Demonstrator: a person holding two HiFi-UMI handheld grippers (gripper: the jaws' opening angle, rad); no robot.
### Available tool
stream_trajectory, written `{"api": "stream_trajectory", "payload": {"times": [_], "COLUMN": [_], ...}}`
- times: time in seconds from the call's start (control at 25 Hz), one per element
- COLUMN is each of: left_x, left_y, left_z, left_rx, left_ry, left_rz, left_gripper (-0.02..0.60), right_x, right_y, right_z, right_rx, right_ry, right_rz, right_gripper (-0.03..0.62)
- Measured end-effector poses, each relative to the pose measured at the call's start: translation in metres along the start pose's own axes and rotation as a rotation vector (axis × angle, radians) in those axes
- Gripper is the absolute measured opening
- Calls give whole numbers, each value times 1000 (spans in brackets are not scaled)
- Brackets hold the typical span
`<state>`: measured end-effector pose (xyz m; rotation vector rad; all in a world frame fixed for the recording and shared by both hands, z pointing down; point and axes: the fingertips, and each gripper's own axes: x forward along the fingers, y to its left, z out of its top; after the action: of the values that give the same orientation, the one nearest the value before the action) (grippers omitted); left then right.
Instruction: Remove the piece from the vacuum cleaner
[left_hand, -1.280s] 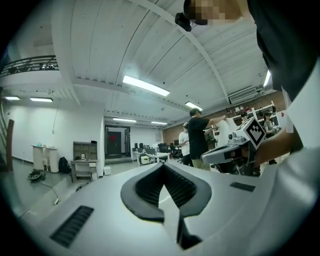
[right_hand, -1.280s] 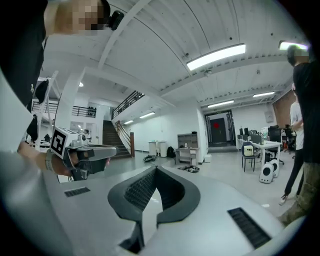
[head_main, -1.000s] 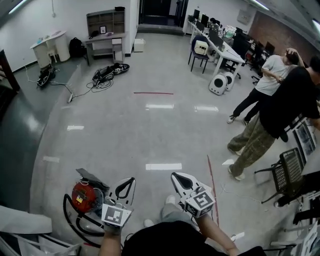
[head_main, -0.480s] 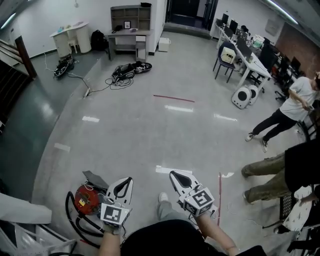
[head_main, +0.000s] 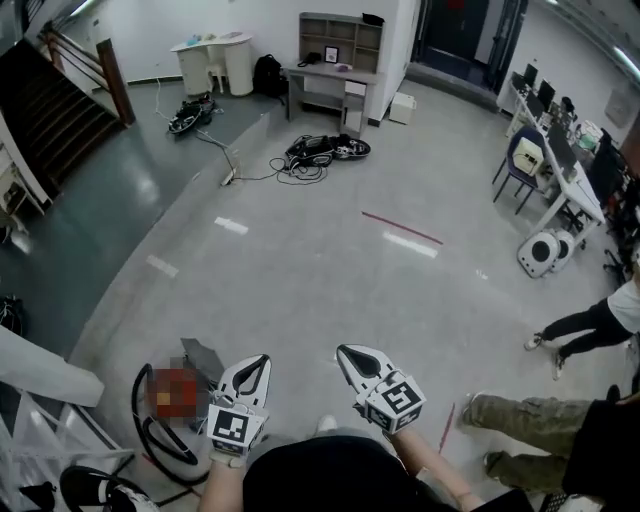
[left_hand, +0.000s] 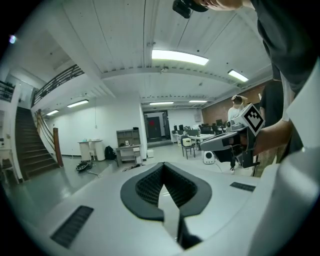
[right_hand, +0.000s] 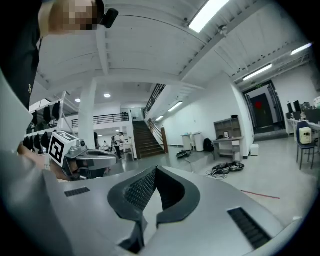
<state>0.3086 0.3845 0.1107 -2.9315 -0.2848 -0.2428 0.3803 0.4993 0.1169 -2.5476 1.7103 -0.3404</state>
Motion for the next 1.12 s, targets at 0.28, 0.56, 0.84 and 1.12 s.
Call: {"api": "stream_trajectory", "payload": {"times": [0.28, 0.56, 0.84, 1.12], "left_x": [-21, -77, -153, -230], "left_y": [42, 88, 131, 168], "left_z": [-26, -51, -86, -140], "left_rx": [-49, -105, -176, -266], "left_ry": [82, 137, 169, 212], "left_rz": [218, 405, 616, 751], "left_gripper": [17, 17, 17, 17], "right_x": [70, 136, 198, 260], "right_y": [15, 61, 133, 222], "right_z": [3, -2, -17, -44], "right_rx": [-27, -68, -126, -202], "right_ry": [59, 116, 190, 268], "right_rz": [231, 401, 580, 717], "right_gripper": [28, 28, 28, 28]}}
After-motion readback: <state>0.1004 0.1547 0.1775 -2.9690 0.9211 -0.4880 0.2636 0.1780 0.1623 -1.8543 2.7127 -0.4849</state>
